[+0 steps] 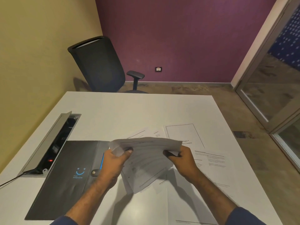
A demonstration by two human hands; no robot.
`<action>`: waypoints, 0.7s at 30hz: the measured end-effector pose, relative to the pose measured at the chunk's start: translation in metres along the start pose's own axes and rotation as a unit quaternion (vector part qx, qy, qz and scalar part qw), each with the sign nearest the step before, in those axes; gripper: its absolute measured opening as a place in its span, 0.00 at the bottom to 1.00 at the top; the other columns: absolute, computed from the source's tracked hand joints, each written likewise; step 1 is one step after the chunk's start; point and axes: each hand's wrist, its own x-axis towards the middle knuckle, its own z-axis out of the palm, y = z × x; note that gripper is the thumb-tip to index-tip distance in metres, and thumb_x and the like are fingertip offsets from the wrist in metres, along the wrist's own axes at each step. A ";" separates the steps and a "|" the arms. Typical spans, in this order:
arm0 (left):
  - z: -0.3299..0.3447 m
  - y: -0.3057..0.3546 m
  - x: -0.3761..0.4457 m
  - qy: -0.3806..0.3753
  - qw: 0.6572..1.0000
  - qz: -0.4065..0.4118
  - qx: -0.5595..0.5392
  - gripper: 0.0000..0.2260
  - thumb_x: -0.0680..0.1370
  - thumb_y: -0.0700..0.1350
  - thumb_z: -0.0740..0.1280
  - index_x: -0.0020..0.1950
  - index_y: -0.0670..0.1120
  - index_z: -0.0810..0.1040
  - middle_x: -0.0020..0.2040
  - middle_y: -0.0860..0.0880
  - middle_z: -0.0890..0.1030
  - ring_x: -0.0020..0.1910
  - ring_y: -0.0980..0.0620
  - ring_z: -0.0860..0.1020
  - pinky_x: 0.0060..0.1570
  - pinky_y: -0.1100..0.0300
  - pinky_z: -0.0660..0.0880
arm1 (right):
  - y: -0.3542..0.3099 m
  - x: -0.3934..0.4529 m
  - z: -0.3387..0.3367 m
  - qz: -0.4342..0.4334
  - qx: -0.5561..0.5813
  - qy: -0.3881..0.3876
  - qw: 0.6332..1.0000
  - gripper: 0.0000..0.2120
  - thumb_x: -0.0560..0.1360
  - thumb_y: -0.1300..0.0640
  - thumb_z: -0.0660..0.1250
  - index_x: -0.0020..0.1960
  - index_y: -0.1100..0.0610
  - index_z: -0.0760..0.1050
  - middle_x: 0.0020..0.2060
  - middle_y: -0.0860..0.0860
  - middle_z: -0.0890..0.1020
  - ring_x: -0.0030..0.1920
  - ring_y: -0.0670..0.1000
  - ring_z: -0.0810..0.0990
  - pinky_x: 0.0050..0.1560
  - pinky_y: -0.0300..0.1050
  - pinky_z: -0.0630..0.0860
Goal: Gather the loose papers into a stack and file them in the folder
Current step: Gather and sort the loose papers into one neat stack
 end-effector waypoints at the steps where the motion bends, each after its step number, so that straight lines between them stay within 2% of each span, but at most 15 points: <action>1: -0.001 0.002 0.002 0.003 1.000 -0.002 -0.011 0.09 0.69 0.40 0.79 0.47 0.44 0.86 0.46 0.46 0.88 0.46 0.50 0.86 0.48 0.54 0.80 | 0.000 0.001 -0.002 0.004 -0.003 -0.003 1.000 0.14 0.73 0.62 0.74 0.44 0.41 0.84 0.43 0.43 0.88 0.46 0.43 0.86 0.47 0.37 0.80; 4: -0.003 0.008 0.009 0.014 0.999 -0.004 -0.045 0.14 0.69 0.45 0.77 0.52 0.41 0.84 0.49 0.42 0.87 0.49 0.44 0.86 0.49 0.53 0.81 | 0.005 0.002 -0.006 0.025 -0.025 -0.029 0.999 0.10 0.73 0.62 0.73 0.50 0.48 0.83 0.47 0.48 0.87 0.50 0.47 0.85 0.55 0.46 0.81; 9: -0.009 0.002 0.019 -0.041 0.994 -0.054 -0.085 0.20 0.71 0.44 0.76 0.62 0.42 0.81 0.58 0.42 0.85 0.57 0.43 0.84 0.53 0.52 0.80 | 0.015 -0.002 -0.006 0.069 0.009 -0.060 0.996 0.08 0.77 0.60 0.69 0.54 0.52 0.83 0.48 0.51 0.88 0.48 0.52 0.87 0.51 0.49 0.83; 13: -0.011 -0.027 0.011 -0.102 0.986 -0.131 -0.001 0.19 0.74 0.44 0.74 0.64 0.45 0.80 0.60 0.44 0.84 0.59 0.41 0.83 0.61 0.41 0.77 | 0.020 0.004 -0.008 0.123 0.062 -0.035 0.990 0.12 0.75 0.58 0.71 0.58 0.53 0.81 0.51 0.51 0.87 0.50 0.52 0.86 0.53 0.50 0.82; 17: -0.004 -0.053 -0.003 -0.057 0.980 -0.175 0.076 0.11 0.78 0.44 0.71 0.60 0.49 0.80 0.55 0.49 0.87 0.54 0.44 0.85 0.57 0.40 0.80 | 0.031 0.005 -0.010 0.165 0.058 -0.042 0.984 0.14 0.75 0.58 0.71 0.61 0.55 0.80 0.52 0.50 0.86 0.52 0.51 0.86 0.56 0.49 0.81; 19: -0.001 -0.057 -0.003 -0.015 0.977 -0.185 0.106 0.08 0.79 0.44 0.69 0.59 0.50 0.80 0.52 0.49 0.87 0.52 0.44 0.85 0.54 0.42 0.81 | 0.038 0.004 -0.014 0.168 0.069 -0.064 0.981 0.11 0.75 0.54 0.71 0.57 0.53 0.82 0.51 0.48 0.87 0.52 0.50 0.85 0.55 0.47 0.80; 21: -0.003 -0.059 0.000 0.015 0.976 -0.184 0.114 0.09 0.80 0.43 0.67 0.60 0.48 0.79 0.53 0.49 0.86 0.52 0.44 0.84 0.54 0.43 0.81 | 0.049 0.004 -0.020 0.181 0.064 -0.022 0.981 0.06 0.75 0.51 0.71 0.49 0.53 0.82 0.43 0.48 0.85 0.46 0.49 0.83 0.49 0.43 0.79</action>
